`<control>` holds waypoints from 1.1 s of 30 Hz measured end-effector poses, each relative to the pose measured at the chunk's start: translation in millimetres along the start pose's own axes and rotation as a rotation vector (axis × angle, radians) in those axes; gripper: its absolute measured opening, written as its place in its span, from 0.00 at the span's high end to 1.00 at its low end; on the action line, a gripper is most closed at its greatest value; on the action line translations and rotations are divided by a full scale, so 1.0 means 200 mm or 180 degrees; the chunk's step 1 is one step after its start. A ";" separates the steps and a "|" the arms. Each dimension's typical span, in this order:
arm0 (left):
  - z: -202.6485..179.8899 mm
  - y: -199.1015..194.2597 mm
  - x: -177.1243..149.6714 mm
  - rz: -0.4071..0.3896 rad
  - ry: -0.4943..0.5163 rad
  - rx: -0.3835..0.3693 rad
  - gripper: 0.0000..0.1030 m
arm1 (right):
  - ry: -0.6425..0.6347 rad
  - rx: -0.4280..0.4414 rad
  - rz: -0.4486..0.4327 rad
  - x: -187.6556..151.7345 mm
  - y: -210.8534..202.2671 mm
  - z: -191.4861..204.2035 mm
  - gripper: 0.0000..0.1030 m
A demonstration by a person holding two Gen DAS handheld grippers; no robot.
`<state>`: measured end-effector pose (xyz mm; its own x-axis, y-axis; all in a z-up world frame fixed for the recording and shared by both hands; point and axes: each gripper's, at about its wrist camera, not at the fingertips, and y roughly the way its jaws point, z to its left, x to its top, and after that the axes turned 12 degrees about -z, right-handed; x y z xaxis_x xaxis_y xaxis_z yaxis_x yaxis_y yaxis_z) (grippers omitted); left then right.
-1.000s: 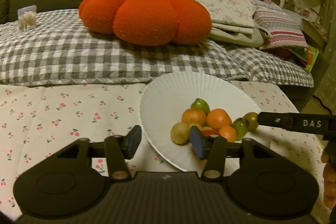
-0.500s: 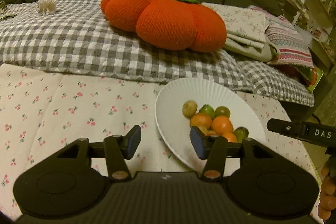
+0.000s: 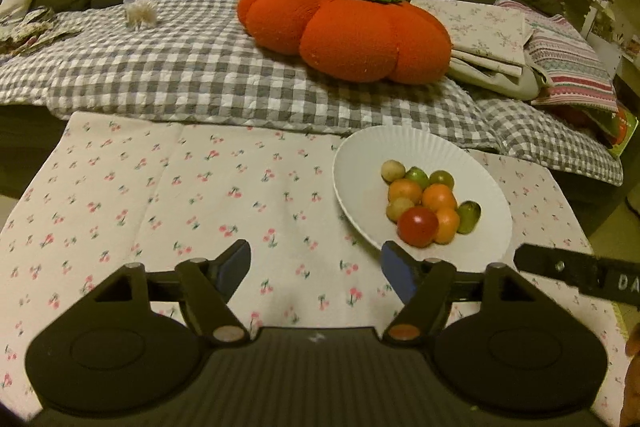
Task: Organize fruits
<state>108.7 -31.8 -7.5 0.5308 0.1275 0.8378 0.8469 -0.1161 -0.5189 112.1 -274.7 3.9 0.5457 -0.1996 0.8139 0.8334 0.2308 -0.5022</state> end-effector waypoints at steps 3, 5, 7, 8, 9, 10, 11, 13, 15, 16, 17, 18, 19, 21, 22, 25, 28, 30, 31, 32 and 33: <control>0.02 -0.08 -0.02 -0.0007 -0.0035 0.0033 0.22 | -0.0047 0.0018 0.0043 -0.03 -0.07 0.04 0.34; 0.02 -0.13 -0.03 -0.0031 -0.0014 0.0065 0.20 | -0.0072 0.0062 0.0045 -0.03 -0.12 0.06 0.29; 0.02 -0.18 -0.04 -0.0073 0.0014 0.0121 0.15 | -0.0115 0.0106 0.0012 -0.03 -0.17 0.09 0.25; 0.02 -0.20 -0.05 -0.0097 0.0027 0.0155 0.13 | -0.0143 0.0111 -0.0013 -0.03 -0.18 0.10 0.22; 0.02 -0.22 -0.06 -0.0110 0.0043 0.0179 0.13 | -0.0175 0.0105 -0.0038 -0.03 -0.20 0.11 0.21; 0.02 -0.24 -0.06 -0.0115 0.0056 0.0198 0.13 | -0.0220 0.0097 -0.0065 -0.04 -0.21 0.13 0.19; 0.02 -0.25 -0.07 -0.0119 0.0065 0.0214 0.12 | -0.0258 0.0095 -0.0080 -0.04 -0.22 0.14 0.17; 0.03 -0.29 -0.08 -0.0132 0.0070 0.0253 0.10 | -0.0323 0.0065 -0.0099 -0.05 -0.25 0.16 0.12; 0.04 -0.32 -0.10 -0.0152 0.0054 0.0289 0.07 | -0.0343 0.0026 -0.0114 -0.07 -0.28 0.18 0.07; 0.04 -0.34 -0.11 -0.0159 0.0049 0.0305 0.06 | -0.0349 0.0014 -0.0124 -0.08 -0.30 0.19 0.05; 0.04 -0.35 -0.12 -0.0155 0.0047 0.0323 0.05 | -0.0358 0.0007 -0.0131 -0.09 -0.32 0.19 0.05; 0.04 -0.35 -0.12 -0.0148 0.0049 0.0338 0.04 | -0.0373 -0.0001 -0.0143 -0.10 -0.34 0.20 0.04; 0.04 -0.36 -0.13 -0.0139 0.0056 0.0351 0.04 | -0.0395 -0.0013 -0.0160 -0.10 -0.36 0.21 0.04; 0.04 -0.37 -0.14 -0.0139 0.0095 0.0362 0.03 | -0.0462 -0.0049 -0.0198 -0.12 -0.39 0.23 0.02; 0.03 -0.38 -0.14 -0.0147 0.0121 0.0365 0.02 | -0.0483 -0.0070 -0.0209 -0.12 -0.40 0.24 0.01; 0.01 -0.37 -0.14 -0.0181 0.0215 0.0385 0.01 | -0.0481 -0.0132 -0.0211 -0.14 -0.41 0.24 0.00; 0.00 -0.35 -0.15 -0.0140 0.0248 0.0394 0.01 | -0.0439 -0.0182 -0.0160 -0.16 -0.40 0.23 0.00; 0.01 -0.35 -0.15 -0.0133 0.0246 0.0390 0.01 | -0.0441 -0.0198 -0.0147 -0.16 -0.40 0.23 0.00; 0.01 -0.35 -0.15 -0.0131 0.0247 0.0387 0.01 | -0.0446 -0.0209 -0.0146 -0.17 -0.40 0.22 0.00; 0.01 -0.34 -0.16 -0.0122 0.0249 0.0385 0.01 | -0.0446 -0.0221 -0.0144 -0.17 -0.39 0.22 0.00; 0.01 -0.34 -0.16 -0.0110 0.0250 0.0388 0.01 | -0.0448 -0.0227 -0.0138 -0.17 -0.39 0.23 0.00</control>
<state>34.7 -26.2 1.1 0.5014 0.0515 0.8637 0.8646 0.0080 -0.5024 23.8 -242.8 27.9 0.4955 -0.0715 0.8657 0.8628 0.1557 -0.4810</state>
